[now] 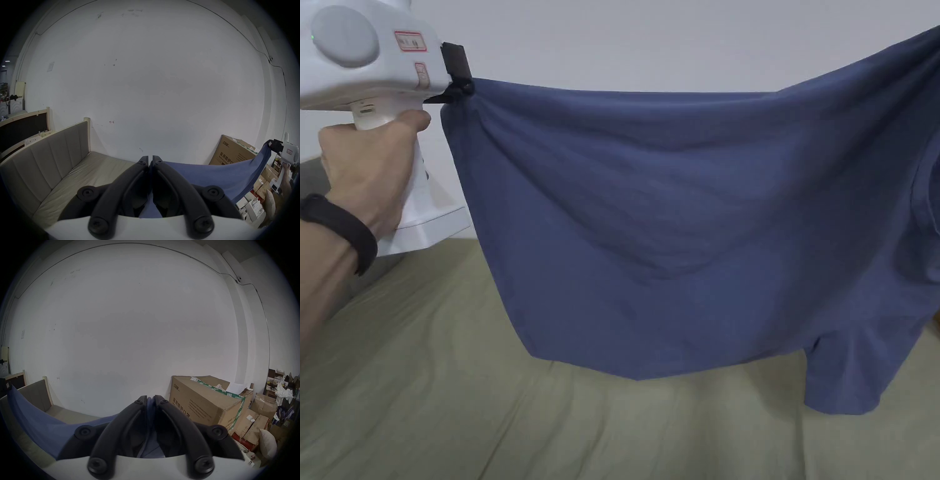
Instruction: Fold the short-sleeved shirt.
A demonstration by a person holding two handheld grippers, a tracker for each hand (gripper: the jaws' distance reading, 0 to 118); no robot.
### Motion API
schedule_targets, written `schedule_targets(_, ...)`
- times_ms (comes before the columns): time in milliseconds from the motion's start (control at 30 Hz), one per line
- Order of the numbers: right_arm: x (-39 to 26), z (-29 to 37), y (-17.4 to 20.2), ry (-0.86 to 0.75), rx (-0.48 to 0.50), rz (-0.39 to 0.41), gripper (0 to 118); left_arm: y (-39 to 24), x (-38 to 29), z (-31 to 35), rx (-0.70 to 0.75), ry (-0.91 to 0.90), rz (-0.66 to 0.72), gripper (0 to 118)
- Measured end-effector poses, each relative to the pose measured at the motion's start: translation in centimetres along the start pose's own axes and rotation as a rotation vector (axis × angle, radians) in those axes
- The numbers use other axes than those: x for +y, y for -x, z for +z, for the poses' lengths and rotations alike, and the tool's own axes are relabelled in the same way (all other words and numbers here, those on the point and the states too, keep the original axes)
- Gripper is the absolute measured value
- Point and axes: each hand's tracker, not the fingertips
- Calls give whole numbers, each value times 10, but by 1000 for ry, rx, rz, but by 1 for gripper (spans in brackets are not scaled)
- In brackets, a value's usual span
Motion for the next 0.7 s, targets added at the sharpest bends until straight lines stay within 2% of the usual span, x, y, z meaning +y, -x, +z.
schedule_targets(200, -30, -19, 13, 23, 24, 25, 10, 4, -30, -23, 4, 44, -3, 3)
schedule_targets(433, -125, -21, 6, 197, 65, 32, 10, 21, -121, -26, -14, 204, 55, 3)
schedule_targets(533, -164, 9, -7, 232, 103, 44, 10, 27, -159, 1, -48, 236, 66, 3)
schedule_targets(700, -228, 96, -39, 310, 161, 16, 10, 39, -222, 76, -90, 311, 100, 3)
